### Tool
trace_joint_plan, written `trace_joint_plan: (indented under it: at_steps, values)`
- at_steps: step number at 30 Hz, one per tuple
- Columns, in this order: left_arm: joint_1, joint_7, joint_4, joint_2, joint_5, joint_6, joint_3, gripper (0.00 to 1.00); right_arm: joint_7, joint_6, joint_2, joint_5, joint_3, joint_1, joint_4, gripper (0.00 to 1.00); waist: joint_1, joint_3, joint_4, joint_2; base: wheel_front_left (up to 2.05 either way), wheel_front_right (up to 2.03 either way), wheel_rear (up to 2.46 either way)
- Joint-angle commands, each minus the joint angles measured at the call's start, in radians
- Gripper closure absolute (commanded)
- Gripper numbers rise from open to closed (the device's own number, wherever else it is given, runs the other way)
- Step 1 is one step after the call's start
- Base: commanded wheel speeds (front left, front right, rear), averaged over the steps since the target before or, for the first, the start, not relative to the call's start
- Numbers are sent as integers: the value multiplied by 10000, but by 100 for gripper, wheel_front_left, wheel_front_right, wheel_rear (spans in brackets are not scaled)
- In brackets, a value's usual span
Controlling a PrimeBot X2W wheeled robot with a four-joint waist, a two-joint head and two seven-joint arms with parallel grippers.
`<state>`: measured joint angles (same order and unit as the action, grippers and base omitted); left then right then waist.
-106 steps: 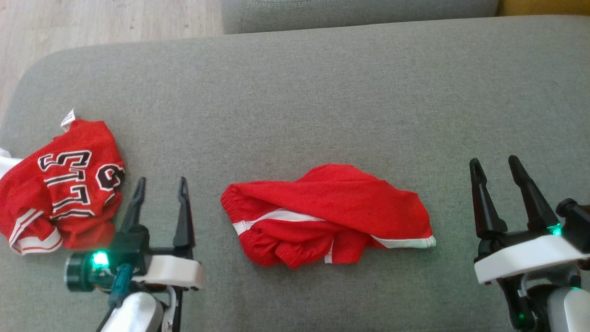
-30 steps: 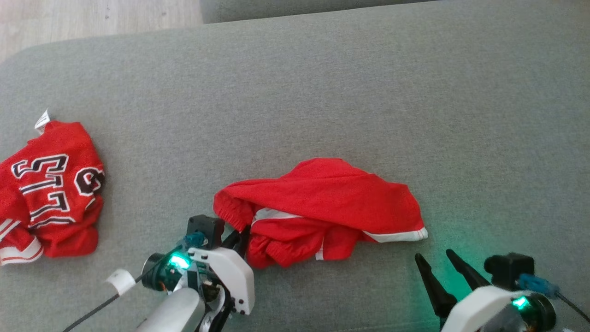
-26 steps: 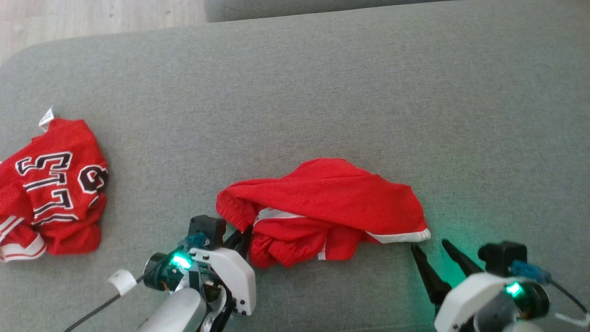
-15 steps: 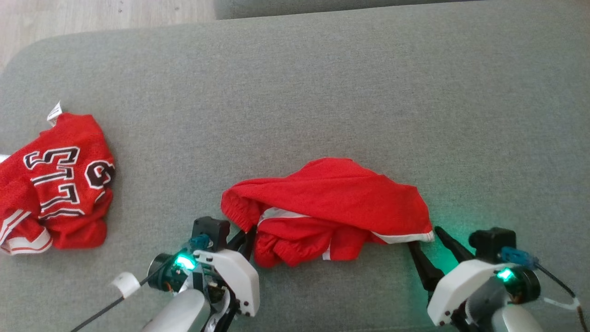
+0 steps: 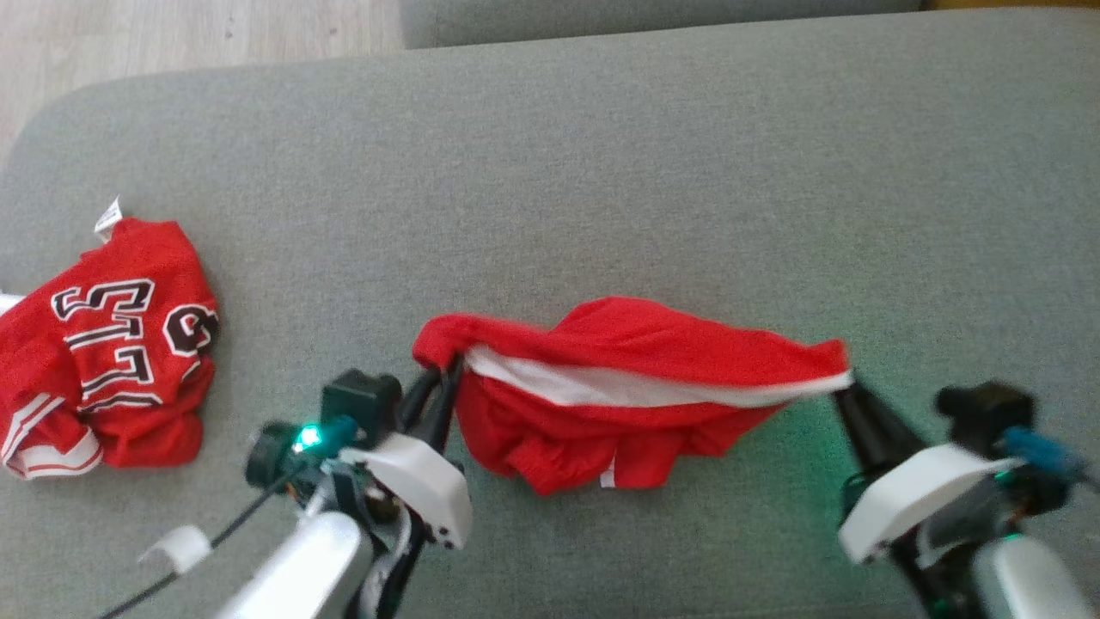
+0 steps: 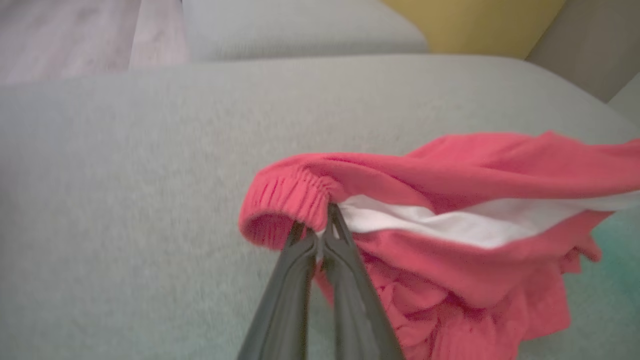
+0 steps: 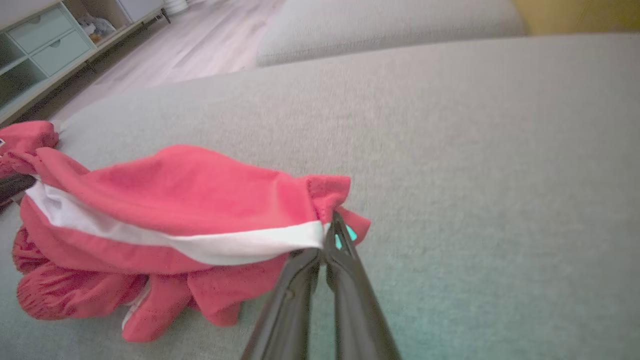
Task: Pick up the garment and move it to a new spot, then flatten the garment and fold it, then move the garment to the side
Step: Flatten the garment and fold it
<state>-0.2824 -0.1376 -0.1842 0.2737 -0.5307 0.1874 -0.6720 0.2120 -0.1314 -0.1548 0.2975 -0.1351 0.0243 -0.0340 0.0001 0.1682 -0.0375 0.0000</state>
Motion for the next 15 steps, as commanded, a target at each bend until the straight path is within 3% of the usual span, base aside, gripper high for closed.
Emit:
trace_joint_plan:
  at_steps: [1, 9, 15]
  values:
    - [-544, 84, 686, 351, 172, 113, 500, 100, -5, 7, -296, -95, -14, -360, 607, 100, -1, -52, -8, 0, 0, 0, 0]
    - [-1545, -704, 4732, 1847, 1192, 584, 1131, 100, 586, 7, -1293, 44, 1286, -1284, 3109, 100, -1, -423, -23, 0, 0, 0, 0]
    - [-2493, -1362, 6472, 2443, 1822, 728, 1530, 100, 1466, 7, -1710, -140, 2335, -1940, 4639, 100, -1, -644, -31, 0, 0, 0, 0]
